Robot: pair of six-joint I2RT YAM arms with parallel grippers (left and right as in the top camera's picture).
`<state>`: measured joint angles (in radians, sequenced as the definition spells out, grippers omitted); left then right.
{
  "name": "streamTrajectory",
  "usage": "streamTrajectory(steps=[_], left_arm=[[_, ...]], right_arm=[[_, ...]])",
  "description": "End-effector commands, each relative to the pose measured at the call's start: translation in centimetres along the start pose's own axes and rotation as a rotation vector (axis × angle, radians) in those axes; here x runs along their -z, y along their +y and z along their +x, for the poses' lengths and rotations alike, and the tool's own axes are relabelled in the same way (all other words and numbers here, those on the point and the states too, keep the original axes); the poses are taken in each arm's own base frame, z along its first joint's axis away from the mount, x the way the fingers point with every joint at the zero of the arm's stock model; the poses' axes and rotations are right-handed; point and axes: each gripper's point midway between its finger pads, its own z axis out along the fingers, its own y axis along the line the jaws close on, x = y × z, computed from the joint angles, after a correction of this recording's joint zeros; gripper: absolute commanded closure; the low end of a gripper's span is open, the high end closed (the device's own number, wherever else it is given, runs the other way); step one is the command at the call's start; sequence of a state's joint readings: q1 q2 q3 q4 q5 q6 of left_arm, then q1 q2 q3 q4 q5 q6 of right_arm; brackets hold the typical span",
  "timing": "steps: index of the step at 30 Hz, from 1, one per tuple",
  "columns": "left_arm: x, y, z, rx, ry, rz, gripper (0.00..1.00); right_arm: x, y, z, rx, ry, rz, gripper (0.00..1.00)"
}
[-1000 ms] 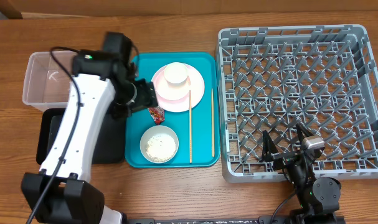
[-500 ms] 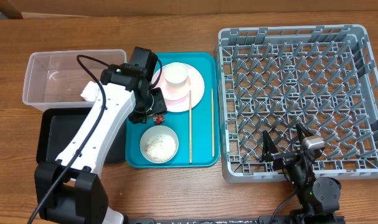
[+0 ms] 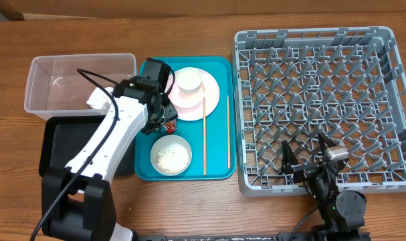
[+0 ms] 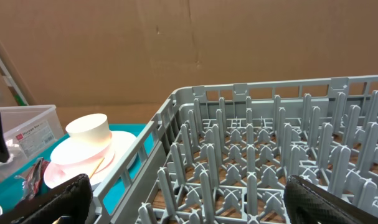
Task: Sort waste into correct bins and load items into the dishwasher
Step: 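Move the left gripper to the red wrapper and grasp it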
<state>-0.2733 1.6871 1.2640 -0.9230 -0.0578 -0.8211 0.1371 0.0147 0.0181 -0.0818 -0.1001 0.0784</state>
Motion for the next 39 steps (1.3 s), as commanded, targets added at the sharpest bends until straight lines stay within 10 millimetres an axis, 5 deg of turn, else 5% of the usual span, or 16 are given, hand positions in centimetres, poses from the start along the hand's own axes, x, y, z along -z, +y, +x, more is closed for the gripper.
streamTrajectory(steps=[1,25,36,39], left_arm=[[-1.2,0.3,-0.2,0.034,-0.025,-0.008,0.46],[-4.9,0.4,0.0,0.159,-0.086,0.05,0.41],[-6.9,0.3,0.0,0.16,-0.081,0.042,0.45],[-7.4,0.5,0.1,0.161,-0.073,0.03,0.53]], right_arm=[[0.0,-0.2,0.2,0.001,-0.004,0.005,0.0],[0.0,-0.2,0.2,0.001,-0.004,0.005,0.0],[0.0,-0.2,0.2,0.001,-0.004,0.005,0.0],[0.0,-0.2,0.2,0.001,-0.004,0.005,0.0]])
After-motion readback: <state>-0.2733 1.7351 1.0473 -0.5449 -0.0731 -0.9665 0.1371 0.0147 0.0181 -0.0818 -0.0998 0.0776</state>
